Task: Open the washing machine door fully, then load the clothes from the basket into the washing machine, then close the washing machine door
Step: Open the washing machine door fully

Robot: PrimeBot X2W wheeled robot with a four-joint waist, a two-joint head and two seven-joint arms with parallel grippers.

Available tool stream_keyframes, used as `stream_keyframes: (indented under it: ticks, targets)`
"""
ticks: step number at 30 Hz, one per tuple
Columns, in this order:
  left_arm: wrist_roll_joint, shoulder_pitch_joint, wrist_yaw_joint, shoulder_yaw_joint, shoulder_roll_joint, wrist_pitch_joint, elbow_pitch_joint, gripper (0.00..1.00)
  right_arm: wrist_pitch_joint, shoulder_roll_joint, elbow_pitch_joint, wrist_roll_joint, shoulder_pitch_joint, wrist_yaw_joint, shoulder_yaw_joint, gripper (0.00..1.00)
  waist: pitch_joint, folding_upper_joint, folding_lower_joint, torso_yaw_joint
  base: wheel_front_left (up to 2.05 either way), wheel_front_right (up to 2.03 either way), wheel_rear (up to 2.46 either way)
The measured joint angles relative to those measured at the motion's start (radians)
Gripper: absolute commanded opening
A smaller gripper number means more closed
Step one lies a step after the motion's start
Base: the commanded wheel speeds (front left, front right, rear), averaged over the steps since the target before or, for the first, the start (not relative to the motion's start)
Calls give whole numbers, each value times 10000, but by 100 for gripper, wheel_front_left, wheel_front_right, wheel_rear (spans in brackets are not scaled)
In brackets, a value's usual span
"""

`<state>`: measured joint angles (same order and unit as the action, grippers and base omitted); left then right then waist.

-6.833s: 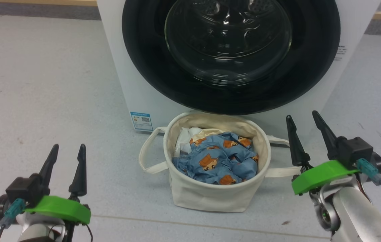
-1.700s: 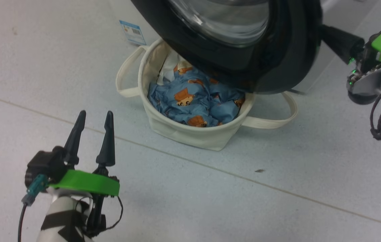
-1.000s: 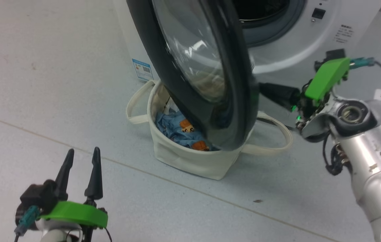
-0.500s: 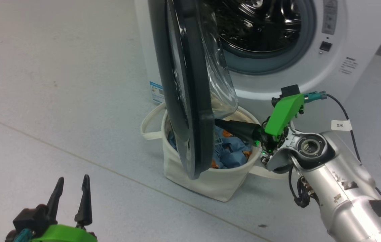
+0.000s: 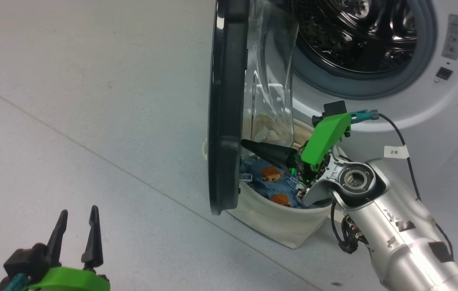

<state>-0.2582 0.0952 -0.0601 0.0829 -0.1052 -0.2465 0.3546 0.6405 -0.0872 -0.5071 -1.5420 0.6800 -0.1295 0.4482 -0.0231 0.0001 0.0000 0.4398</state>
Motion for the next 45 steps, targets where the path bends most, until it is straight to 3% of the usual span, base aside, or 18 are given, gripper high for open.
stream_keyframes:
  ticks: [8,21,33,34,35,36,45]
  targets:
    - [-194,-253,205,209,-79,190,-337,100,-188,115,4,-470,-120,0,451,0,207,0,-1,595,0,0,0]
    - [-447,-701,610,560,-127,155,-1407,100,-1011,140,46,-1158,665,0,1565,0,-425,0,2,936,0,0,0]
    - [-635,-760,690,573,-38,113,-1730,100,-2088,25,309,-623,922,0,1824,0,-403,0,2,959,0,0,0]
    - [-635,-760,690,571,-65,117,-1728,100,-2330,-88,416,-408,911,0,1812,27,-372,0,0,941,0,0,0]
    - [-635,-759,688,554,-98,128,-1726,100,-2614,-245,543,-199,873,0,1779,91,-342,0,-1,922,0,0,0]
    - [-635,-757,686,539,-128,151,-1718,100,-2989,-477,765,109,780,0,1753,100,-308,0,0,902,0,0,0]
    - [-593,-701,504,226,-401,337,-1559,100,-7265,-2719,2290,3791,-1316,0,2150,100,133,0,0,676,0,0,0]
